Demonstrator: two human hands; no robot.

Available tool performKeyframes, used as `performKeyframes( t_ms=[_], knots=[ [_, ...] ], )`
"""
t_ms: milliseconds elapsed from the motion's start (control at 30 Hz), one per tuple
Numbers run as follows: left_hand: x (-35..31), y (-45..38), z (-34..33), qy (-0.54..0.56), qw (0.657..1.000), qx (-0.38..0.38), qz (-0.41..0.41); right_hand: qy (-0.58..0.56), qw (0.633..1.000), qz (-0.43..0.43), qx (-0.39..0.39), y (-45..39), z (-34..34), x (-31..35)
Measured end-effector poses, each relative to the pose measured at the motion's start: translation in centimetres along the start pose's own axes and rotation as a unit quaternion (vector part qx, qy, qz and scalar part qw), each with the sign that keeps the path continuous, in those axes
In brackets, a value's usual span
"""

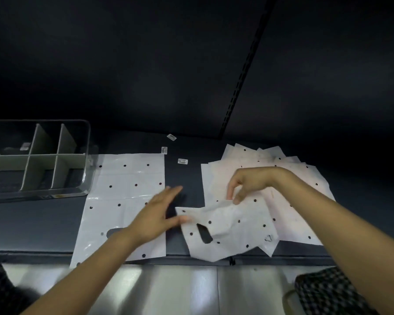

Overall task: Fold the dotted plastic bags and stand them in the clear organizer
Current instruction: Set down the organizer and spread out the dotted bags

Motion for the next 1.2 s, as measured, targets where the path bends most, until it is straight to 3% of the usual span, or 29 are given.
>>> performKeyframes(
  t_ms=[100,200,300,367,467,567,700,833,900,967,1033,1067,1133,1200],
  knots=[
    [-1.8,-0.7,-2.6,0.063,0.998,0.027,0.015,0.032,0.997,0.036,-0.068,-3.0,1.1,2.6],
    [0.3,-1.1,-1.4,0.183,0.977,-0.071,0.077,-0.025,0.957,0.039,-0.286,-3.2,3.3,2.2],
    [4.6,-0.6,-0.3,0.307,0.917,-0.174,0.189,-0.024,0.888,-0.071,-0.454,0.0,3.1,-3.1],
    [6.4,-0.2,-0.9,0.321,0.901,-0.181,0.227,-0.021,0.86,-0.203,-0.467,2.6,0.7,-8.8],
    [7.4,0.1,-1.9,0.284,0.911,-0.166,0.249,-0.068,0.832,-0.354,-0.421,6.4,-4.6,-16.0],
    [6.7,-0.2,-3.1,0.264,0.925,-0.136,0.238,-0.097,0.825,-0.356,-0.429,8.2,-7.7,-18.7],
    [4.9,-0.6,-3.7,0.261,0.933,-0.101,0.225,-0.063,0.768,-0.358,-0.527,10.6,-7.1,-18.5],
    [3.6,0.7,-0.7,0.111,0.949,-0.199,0.218,-0.17,0.759,-0.261,-0.572,10.2,-6.3,-16.8],
    [2.0,1.6,1.2,0.023,0.946,-0.276,0.171,-0.292,0.738,-0.176,-0.582,9.1,-6.0,-14.9],
    [0.0,1.7,1.6,-0.013,0.951,-0.294,0.098,-0.367,0.723,-0.104,-0.575,7.6,-5.5,-12.5],
    [-1.4,0.9,0.5,0.046,0.968,-0.239,0.067,-0.382,0.74,-0.042,-0.551,6.1,-5.1,-9.5],
    [-1.5,0.5,-0.5,0.127,0.97,-0.189,0.083,-0.391,0.75,-0.008,-0.534,5.3,-4.9,-8.0],
    [-1.7,0.2,-2.4,0.296,0.939,-0.092,0.149,-0.403,0.776,0.06,-0.482,4.0,-4.9,-4.9],
    [-1.3,0.3,-1.7,0.394,0.894,-0.096,0.19,-0.299,0.847,0.088,-0.431,2.9,-5.0,-2.1]
  ],
)
Point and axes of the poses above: each hand's wrist, its own y-axis away from the middle knuckle, its own z-axis out of the back of the hand, x = y × z, the point moved 9 cm from there along -y, towards the middle knuckle, and after that the axes turned 3 degrees about z, right-handed, at the moved point
